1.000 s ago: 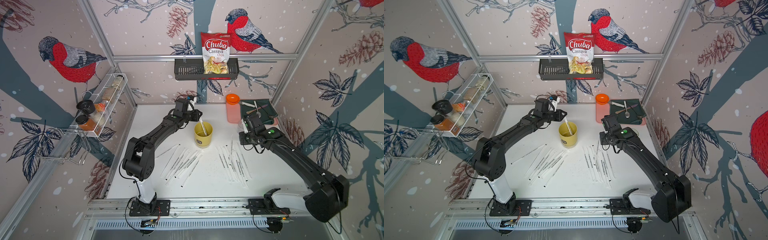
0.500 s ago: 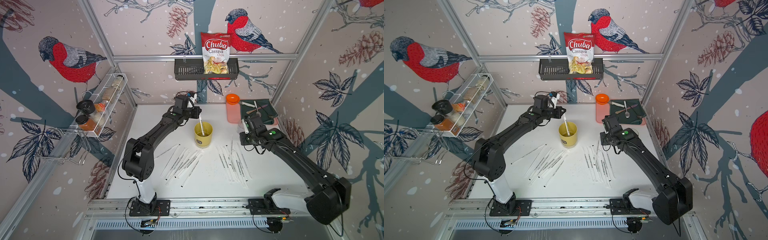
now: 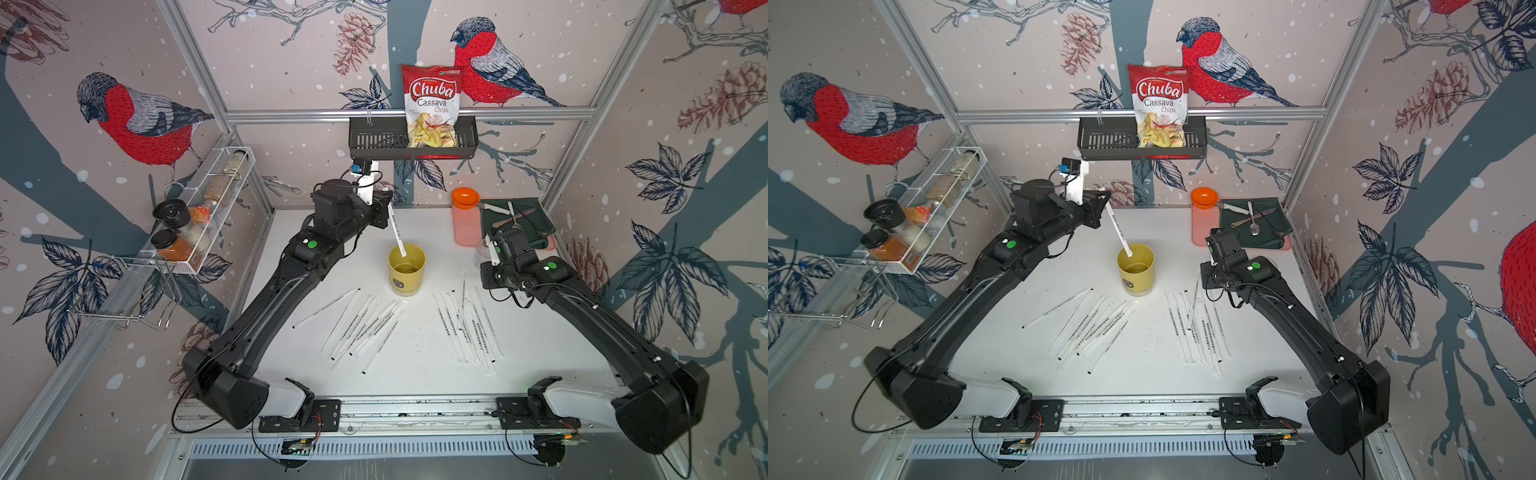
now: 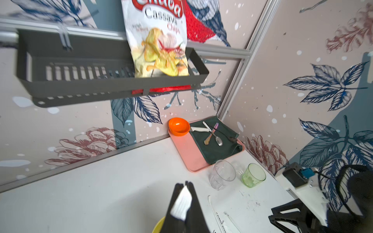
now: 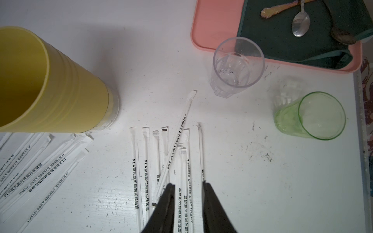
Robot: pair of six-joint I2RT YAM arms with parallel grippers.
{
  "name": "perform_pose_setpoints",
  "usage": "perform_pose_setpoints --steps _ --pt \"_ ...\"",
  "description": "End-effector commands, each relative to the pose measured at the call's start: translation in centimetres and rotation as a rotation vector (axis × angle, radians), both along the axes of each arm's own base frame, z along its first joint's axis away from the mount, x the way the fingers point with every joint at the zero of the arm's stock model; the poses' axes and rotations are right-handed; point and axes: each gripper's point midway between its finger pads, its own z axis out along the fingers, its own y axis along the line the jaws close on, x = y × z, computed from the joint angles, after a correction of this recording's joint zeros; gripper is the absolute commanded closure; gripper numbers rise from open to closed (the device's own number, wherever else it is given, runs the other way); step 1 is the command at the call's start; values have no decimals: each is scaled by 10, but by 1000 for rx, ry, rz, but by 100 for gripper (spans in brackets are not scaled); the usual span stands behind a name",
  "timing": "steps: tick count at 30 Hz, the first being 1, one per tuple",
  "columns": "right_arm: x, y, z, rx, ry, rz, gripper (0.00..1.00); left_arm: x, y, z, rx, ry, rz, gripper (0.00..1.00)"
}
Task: Take the straws out of the storage container
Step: Pick up the straw from the container, then place the straw at the center of the board.
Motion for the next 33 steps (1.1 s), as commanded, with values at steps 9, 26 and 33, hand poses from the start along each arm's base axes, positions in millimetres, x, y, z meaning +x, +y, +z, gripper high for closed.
perform_pose_setpoints --steps 9,26,33 --pt "-7 11 7 2 -34 37 72 -65 117 -52 348 256 411 100" --pt "-17 23 -8 -44 14 44 72 -46 83 -292 708 790 272 91" --pt "-18 21 -6 -56 10 34 71 -33 79 -316 780 816 257 81"
